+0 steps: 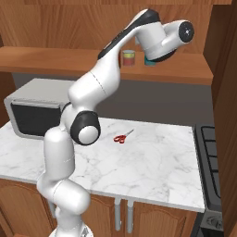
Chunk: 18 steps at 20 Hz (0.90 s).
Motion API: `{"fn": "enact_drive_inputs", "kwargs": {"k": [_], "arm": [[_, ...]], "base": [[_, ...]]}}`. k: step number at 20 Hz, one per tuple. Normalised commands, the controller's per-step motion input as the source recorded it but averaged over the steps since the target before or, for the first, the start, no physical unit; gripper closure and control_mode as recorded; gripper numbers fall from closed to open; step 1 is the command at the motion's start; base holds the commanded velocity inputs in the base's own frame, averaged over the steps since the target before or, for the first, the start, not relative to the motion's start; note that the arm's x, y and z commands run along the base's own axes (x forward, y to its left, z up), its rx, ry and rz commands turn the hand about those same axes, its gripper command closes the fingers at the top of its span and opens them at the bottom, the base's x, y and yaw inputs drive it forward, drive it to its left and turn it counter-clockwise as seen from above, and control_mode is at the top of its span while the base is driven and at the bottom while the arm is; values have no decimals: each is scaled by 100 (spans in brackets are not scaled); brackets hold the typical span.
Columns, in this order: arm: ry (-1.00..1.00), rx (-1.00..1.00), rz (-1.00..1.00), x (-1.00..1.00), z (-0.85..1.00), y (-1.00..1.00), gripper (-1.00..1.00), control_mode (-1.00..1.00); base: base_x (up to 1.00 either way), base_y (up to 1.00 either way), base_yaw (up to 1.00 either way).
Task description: Stack two cans on top of the other two cans in the cabinet.
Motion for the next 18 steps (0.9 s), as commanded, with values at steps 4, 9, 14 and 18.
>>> {"fn": "enact_drive_inputs", "kwargs": {"k": [4, 9, 14, 18], "arm": [[1, 1, -5, -26, 4, 0, -100, -100], [0, 0, -7, -42, 0, -3, -100, -100], [0, 0, -13, -58, -6, -1, -100, -100], [1, 3, -14, -53, -13, 29, -100, -100]], "base": [[0, 0, 0], [0, 0, 0], [0, 0, 0], [0, 0, 0]]}}
